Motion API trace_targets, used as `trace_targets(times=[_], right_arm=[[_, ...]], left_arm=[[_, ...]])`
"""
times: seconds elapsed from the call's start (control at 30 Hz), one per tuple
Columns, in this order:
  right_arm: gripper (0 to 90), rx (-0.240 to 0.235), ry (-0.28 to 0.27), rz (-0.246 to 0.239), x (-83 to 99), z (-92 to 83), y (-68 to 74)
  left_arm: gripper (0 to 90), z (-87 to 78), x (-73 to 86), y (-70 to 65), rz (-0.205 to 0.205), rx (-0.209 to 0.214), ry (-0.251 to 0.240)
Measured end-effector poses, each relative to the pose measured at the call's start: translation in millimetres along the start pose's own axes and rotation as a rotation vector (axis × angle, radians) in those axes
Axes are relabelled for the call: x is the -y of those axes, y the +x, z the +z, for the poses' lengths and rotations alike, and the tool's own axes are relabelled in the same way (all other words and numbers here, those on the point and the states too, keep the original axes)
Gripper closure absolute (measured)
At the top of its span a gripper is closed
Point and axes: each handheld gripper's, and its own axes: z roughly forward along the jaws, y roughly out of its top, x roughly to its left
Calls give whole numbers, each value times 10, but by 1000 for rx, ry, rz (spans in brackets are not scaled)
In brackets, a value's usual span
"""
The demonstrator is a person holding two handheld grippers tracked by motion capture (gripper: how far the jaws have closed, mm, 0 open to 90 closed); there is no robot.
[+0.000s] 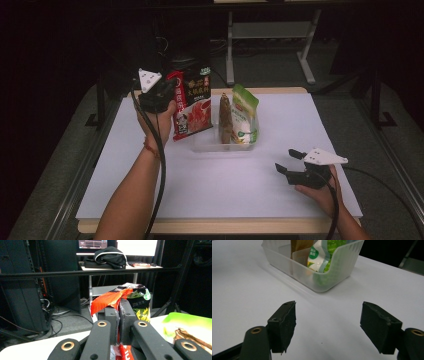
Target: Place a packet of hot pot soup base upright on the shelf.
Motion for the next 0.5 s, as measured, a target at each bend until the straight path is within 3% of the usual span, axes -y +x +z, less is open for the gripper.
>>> trace_targets(times=[0.03, 0.33, 0.5], right_arm=[[280, 1, 2, 1, 0, 1, 2], [282, -5, 24, -1, 16, 35, 3], [282, -11, 27, 1, 22, 43, 3]], left_arm=[[874, 23, -11, -26, 16, -13, 5], [874, 316, -60, -110, 7, -86, 30], [873, 420, -13, -170, -1, -88, 26]])
